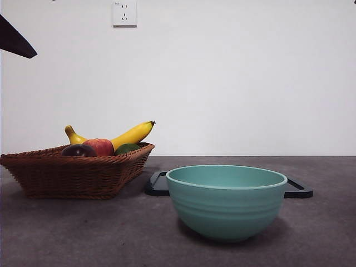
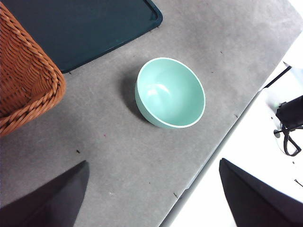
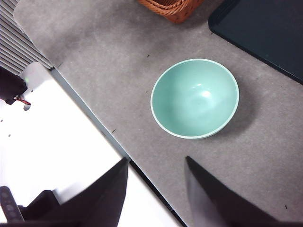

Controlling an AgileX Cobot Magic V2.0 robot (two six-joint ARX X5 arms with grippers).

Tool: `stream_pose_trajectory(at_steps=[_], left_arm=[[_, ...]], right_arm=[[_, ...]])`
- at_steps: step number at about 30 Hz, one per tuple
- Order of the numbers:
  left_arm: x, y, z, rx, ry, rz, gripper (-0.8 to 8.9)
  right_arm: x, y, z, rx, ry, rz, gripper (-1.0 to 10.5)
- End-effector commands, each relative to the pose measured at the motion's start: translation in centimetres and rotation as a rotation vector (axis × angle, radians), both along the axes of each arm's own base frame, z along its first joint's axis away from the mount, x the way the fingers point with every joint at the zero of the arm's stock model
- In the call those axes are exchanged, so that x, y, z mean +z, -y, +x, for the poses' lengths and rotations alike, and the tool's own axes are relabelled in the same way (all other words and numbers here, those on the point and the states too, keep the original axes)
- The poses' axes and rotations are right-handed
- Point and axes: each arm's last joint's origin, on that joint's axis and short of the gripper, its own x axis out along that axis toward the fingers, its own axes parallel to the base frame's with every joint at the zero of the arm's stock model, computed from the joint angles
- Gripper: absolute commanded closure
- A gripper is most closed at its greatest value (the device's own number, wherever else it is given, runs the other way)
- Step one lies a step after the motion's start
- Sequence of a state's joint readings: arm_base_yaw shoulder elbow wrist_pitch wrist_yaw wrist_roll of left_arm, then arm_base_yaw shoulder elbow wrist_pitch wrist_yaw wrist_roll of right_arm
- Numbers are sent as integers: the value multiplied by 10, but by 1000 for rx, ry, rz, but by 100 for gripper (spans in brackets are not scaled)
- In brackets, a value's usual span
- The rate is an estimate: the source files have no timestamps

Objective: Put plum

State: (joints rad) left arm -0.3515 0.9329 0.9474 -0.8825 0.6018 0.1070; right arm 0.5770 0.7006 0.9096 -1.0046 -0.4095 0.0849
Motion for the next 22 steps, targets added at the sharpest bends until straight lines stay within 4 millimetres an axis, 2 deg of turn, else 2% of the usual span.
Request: stream_pose_trajectory(at_steps=[1,4,6,9,22], left_arm=[[6,1,1,-15,30,-8,378],[6,1,1,-15,30,-8,429],[6,1,1,-15,30,-8,581],[6,1,1,-15,30,-8,803],[6,1,1,-15,31,-8,806]], right_arm=[[2,-1,0,20,11,7,757],[2,-1,0,21,8,6,757],[2,-1,-1,21,4,4,774],[1,-1,-1,21,-2,-1,929],[1,-1,-1,17,-6,2,940]])
